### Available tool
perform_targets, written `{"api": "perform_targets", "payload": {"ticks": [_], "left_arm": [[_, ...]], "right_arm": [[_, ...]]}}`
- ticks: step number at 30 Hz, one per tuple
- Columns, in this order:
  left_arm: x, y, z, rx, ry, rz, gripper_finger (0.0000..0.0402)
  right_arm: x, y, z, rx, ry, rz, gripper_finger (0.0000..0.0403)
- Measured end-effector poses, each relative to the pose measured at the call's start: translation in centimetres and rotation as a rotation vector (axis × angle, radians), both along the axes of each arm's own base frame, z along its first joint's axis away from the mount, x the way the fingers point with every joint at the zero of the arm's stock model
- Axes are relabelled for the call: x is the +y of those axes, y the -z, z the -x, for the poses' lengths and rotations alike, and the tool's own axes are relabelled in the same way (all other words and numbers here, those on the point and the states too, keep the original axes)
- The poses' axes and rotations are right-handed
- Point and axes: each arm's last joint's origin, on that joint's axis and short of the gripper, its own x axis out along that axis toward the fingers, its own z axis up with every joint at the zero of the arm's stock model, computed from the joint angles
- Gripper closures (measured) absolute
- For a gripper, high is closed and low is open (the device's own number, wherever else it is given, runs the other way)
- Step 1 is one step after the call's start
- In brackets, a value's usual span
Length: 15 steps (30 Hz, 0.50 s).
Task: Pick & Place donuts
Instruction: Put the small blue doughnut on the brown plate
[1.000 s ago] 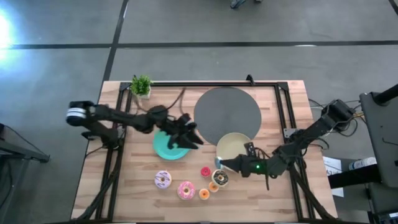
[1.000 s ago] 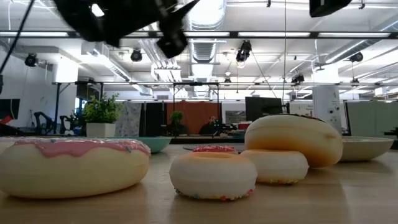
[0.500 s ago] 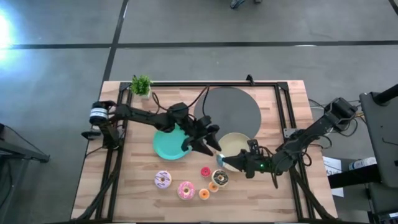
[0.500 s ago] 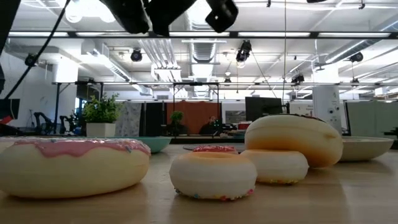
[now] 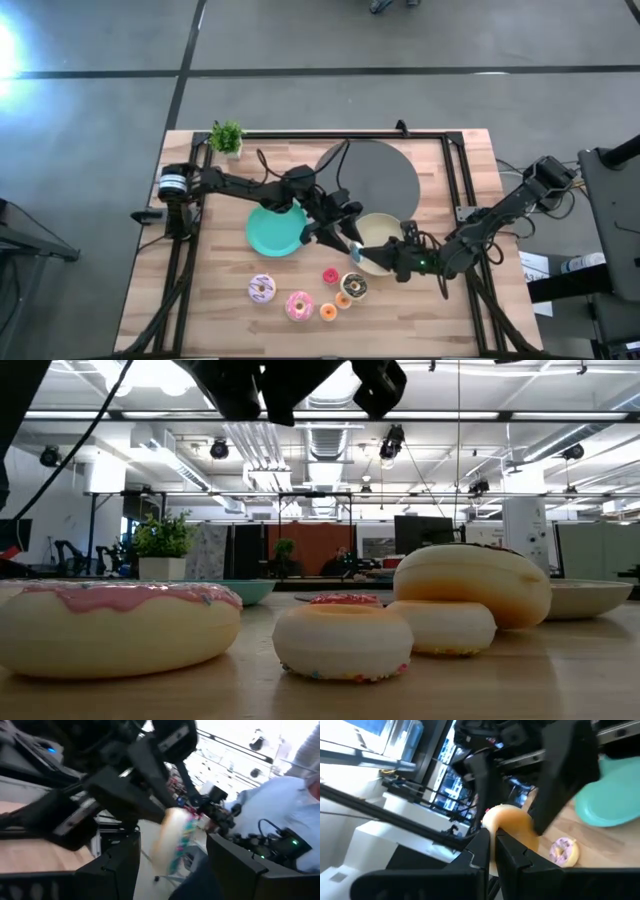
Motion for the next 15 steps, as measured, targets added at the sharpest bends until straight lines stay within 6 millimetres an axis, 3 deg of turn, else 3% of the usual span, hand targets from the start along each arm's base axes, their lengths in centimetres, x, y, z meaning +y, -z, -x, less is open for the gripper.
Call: {"api": "perform_targets", "payload": {"ticks": [7,15], "left_arm": [[-0.01,-0.37,0.13,-0.007,0.015,-0.002,0.022],[0.17,-0.36,0.0,-0.007,-0.005,-0.002,0.0328]], "right_arm": [[-0.21,-0.04,0.12,0.004,0.058,0.011,0.039],[-0.25,0.07,0.11,0.01,0.074,0.004,0.039]]}}
